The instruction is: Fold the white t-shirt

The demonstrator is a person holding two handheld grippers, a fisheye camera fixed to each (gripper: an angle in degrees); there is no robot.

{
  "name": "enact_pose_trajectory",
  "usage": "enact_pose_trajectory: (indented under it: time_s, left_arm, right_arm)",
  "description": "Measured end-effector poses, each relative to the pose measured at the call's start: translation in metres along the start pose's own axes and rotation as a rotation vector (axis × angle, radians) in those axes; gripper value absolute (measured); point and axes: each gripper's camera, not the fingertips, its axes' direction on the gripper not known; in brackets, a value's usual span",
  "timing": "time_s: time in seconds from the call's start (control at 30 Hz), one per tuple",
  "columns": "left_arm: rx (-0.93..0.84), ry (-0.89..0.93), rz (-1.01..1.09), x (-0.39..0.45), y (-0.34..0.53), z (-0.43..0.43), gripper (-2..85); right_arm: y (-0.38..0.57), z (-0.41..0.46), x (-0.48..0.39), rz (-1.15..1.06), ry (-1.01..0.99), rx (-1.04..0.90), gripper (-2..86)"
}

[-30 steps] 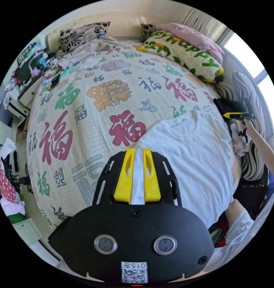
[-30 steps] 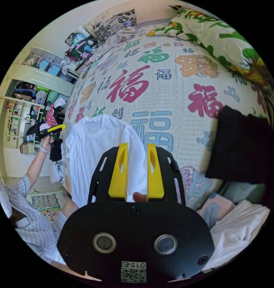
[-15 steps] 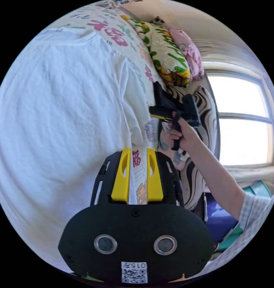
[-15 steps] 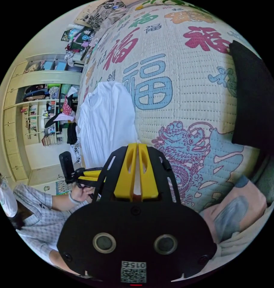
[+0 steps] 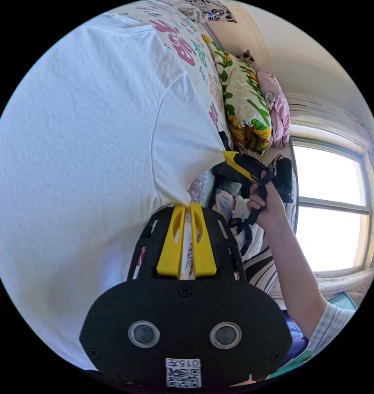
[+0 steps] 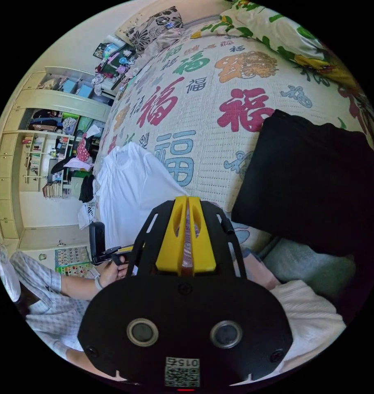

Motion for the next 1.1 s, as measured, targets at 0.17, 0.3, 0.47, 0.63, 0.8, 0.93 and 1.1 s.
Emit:
enact_pose_trajectory:
  time_s: [0.17,0.3,0.47,0.63,0.8,0.93,1.1]
  left_arm:
    - [0.002,-0.006,-0.016,-0.008,0.011,-0.012,2.1]
    - [-0.073,0.055,-0.016,-0.006,0.036,-0.033,4.6]
    - [-0.23,0.185,0.108,0.014,0.083,-0.067,4.1]
    - [-0.17,0.148,0.265,0.0,0.098,-0.197,3.5]
    - [0.164,-0.28,0.198,-0.081,0.058,-0.424,5.1]
    - [0.301,-0.404,0.099,-0.132,0.02,-0.531,7.2]
    - [0.296,-0.344,0.059,-0.164,-0.046,-0.563,8.8]
  right_arm:
    - [-0.003,0.033,0.001,0.026,0.073,-0.086,-0.2]
    - [0.005,0.045,0.002,0.105,0.18,-0.048,0.2]
    - [0.028,0.034,0.001,0.207,0.092,0.071,1.8]
    - [0.057,0.06,-0.101,-0.042,0.012,0.134,4.5]
    - [0.071,0.161,-0.249,-0.347,-0.116,0.044,5.8]
    - [0.065,0.287,-0.371,-0.525,-0.176,-0.07,8.5]
    - [0.054,0.391,-0.446,-0.589,0.047,-0.089,8.2]
